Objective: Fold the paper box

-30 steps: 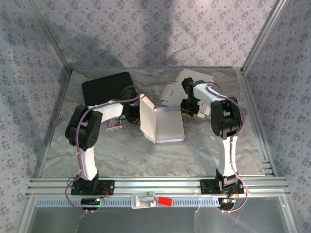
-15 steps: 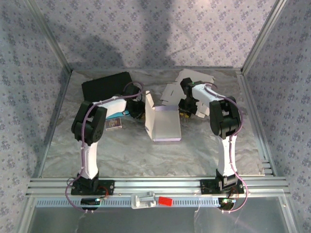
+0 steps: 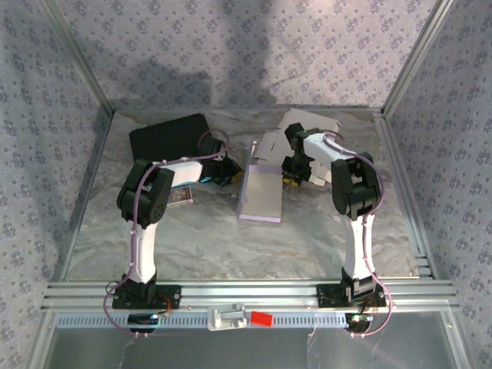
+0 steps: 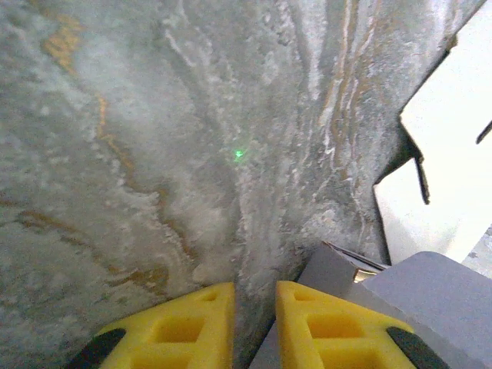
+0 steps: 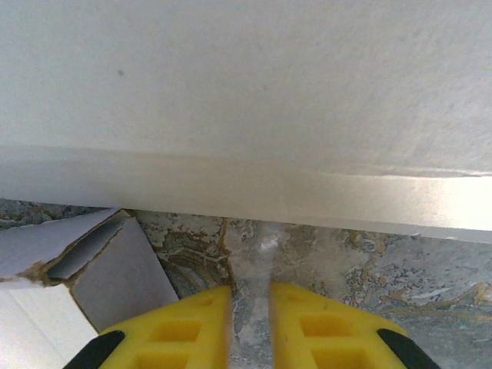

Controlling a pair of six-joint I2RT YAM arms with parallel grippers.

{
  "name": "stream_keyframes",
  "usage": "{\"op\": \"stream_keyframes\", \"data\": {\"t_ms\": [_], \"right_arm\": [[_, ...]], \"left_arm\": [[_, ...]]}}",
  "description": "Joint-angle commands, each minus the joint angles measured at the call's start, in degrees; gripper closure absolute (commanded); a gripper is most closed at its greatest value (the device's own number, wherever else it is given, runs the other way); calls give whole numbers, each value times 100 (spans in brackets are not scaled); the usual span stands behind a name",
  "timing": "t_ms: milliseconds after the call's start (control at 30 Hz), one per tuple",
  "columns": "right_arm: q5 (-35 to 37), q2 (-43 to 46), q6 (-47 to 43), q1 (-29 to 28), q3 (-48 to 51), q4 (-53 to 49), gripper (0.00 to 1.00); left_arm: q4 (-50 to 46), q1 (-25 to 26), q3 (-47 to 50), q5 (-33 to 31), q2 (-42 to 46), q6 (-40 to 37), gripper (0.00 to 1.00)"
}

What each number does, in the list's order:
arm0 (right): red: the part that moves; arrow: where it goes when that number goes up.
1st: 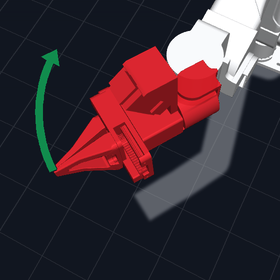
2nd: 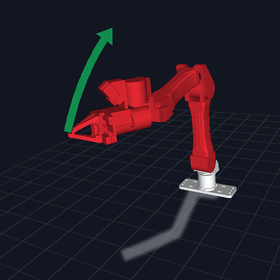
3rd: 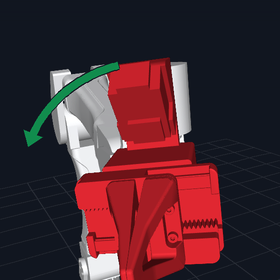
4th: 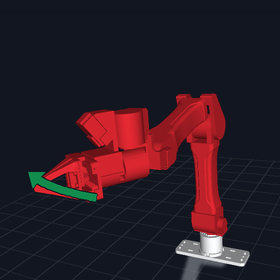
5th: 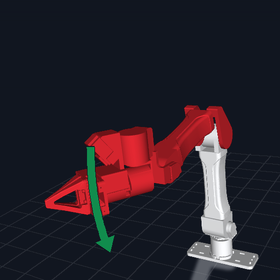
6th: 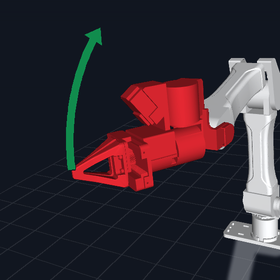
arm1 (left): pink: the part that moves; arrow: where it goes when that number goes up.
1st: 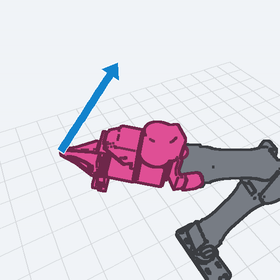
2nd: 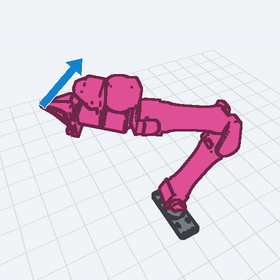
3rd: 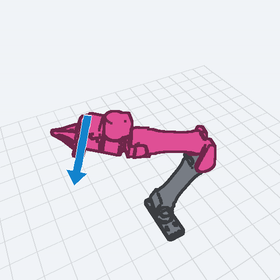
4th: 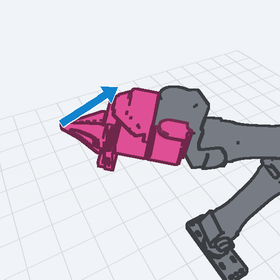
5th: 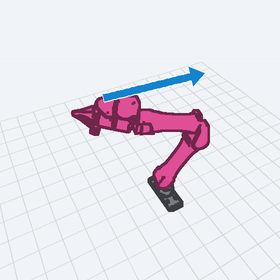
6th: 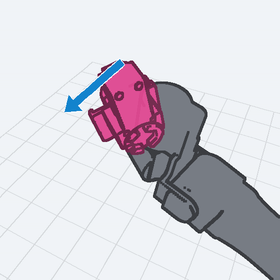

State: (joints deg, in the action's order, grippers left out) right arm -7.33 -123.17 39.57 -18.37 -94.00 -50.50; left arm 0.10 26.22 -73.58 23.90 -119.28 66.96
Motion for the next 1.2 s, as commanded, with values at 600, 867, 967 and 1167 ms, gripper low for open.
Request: {"op": "stream_keyframes", "data": {"t_ms": [600, 867, 967, 1167], "right_arm": [[-351, -31, 84, -138, -20, 146, 79], [-726, 194, 460, -256, 268, 381, 79], [-973, 394, 831, -320, 573, 546, 79], [-1154, 1187, 2137, -629, 1821, 1171, 79]], "left_arm": [[1203, 135, 215, 810, -104, 344, 81], [636, 185, 34, 796, -94, 96, 81], [79, 152, 9, 608, 59, -222, 80], [-1121, 138, -394, 458, 107, -1045, 79]]}}
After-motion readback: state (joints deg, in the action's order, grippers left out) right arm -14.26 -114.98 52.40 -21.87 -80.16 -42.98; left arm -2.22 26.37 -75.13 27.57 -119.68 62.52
